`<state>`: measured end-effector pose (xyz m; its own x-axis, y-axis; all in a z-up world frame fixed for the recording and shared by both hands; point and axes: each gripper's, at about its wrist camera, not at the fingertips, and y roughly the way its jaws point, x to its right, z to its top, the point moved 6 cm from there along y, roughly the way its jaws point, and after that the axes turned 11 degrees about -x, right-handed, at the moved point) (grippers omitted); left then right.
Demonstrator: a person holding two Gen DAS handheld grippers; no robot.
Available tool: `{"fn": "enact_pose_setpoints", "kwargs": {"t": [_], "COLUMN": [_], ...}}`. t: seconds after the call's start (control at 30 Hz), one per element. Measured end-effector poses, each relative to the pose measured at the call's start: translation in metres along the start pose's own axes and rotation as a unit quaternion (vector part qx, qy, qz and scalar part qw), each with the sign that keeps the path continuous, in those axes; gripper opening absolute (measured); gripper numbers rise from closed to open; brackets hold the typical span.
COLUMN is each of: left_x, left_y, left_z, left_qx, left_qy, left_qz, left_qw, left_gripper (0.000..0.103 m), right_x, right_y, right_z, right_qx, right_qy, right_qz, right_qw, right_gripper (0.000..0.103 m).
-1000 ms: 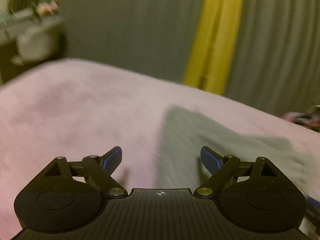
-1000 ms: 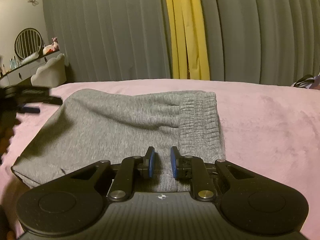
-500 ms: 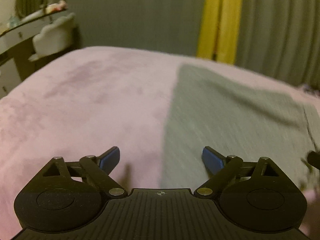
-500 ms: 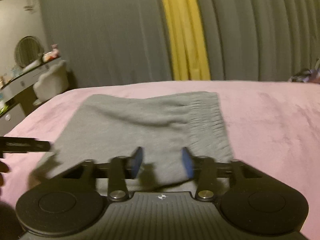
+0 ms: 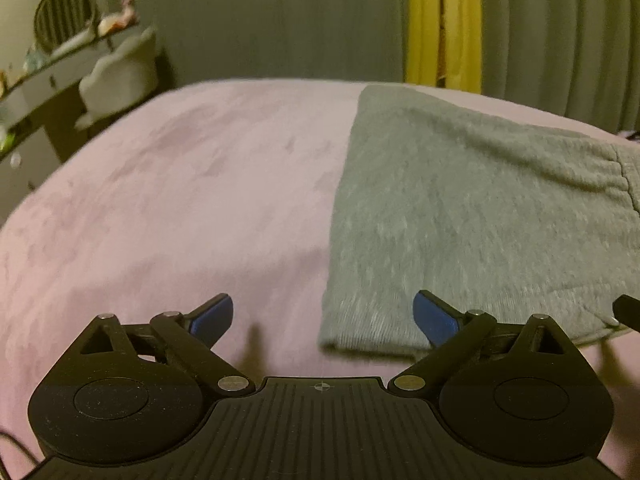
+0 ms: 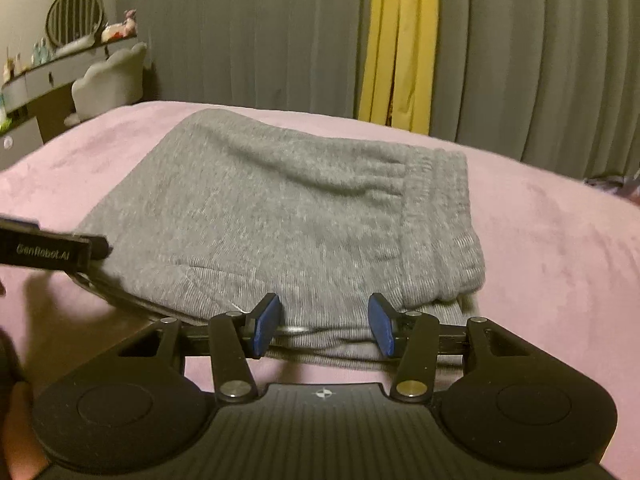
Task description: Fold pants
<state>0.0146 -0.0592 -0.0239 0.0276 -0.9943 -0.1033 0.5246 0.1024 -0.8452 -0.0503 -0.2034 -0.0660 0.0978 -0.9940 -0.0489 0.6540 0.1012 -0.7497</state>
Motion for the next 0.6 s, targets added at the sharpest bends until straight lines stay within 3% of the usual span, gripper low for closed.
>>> {"fn": "enact_pose_setpoints", "kwargs": {"t": [0.03, 0.1, 0.13, 0.17, 0.27, 0.33, 0.43, 0.53, 0.6], "left_x": [-0.001, 0.0, 0.0, 0.001, 0.007, 0.013, 0.017, 0.021, 0.023], "left_y": [-0.002, -0.003, -0.002, -0.002, -0.012, -0.024, -0.035, -0.043, -0.046], "left_z": [-0.005, -0.017, -0.025, -0.031, -0.044, -0.047, -0.052, -0.057, -0.059], "left_qx": [-0.011, -0.048, -0.079, -0.102, -0.116, -0.105, -0.101, -0.098, -0.097], "left_qy": [-0.005, -0.01, -0.011, -0.013, -0.002, 0.013, 0.021, 0.036, 0.043], "left_qz": [-0.002, -0.013, -0.02, -0.023, -0.036, -0.045, -0.059, -0.061, -0.063], "left_qw": [0.9999, 0.9987, 0.9966, 0.9945, 0.9926, 0.9934, 0.9929, 0.9926, 0.9924], "left_gripper": [0.1, 0.101, 0.101, 0.101, 0.101, 0.101, 0.101, 0.102, 0.102], "right_x": [0.001, 0.009, 0.016, 0.021, 0.022, 0.009, -0.022, -0.041, -0.043], "right_y": [-0.002, 0.008, 0.012, 0.008, -0.021, -0.029, -0.024, -0.026, -0.026], "right_z": [-0.002, -0.014, -0.022, -0.027, -0.033, -0.043, -0.065, -0.069, -0.066], "right_qx": [-0.008, -0.08, -0.11, -0.109, -0.056, -0.054, -0.102, -0.095, -0.096], "right_qy": [0.005, 0.033, 0.057, 0.081, 0.11, 0.081, 0.009, -0.043, -0.04], "right_qz": [-0.002, -0.034, -0.038, -0.031, 0.009, -0.001, 0.005, -0.01, -0.006], "right_qw": [1.0, 0.996, 0.992, 0.99, 0.992, 0.995, 0.995, 0.995, 0.995], "right_gripper": [0.066, 0.094, 0.087, 0.087, 0.099, 0.099, 0.099, 0.099, 0.099]}}
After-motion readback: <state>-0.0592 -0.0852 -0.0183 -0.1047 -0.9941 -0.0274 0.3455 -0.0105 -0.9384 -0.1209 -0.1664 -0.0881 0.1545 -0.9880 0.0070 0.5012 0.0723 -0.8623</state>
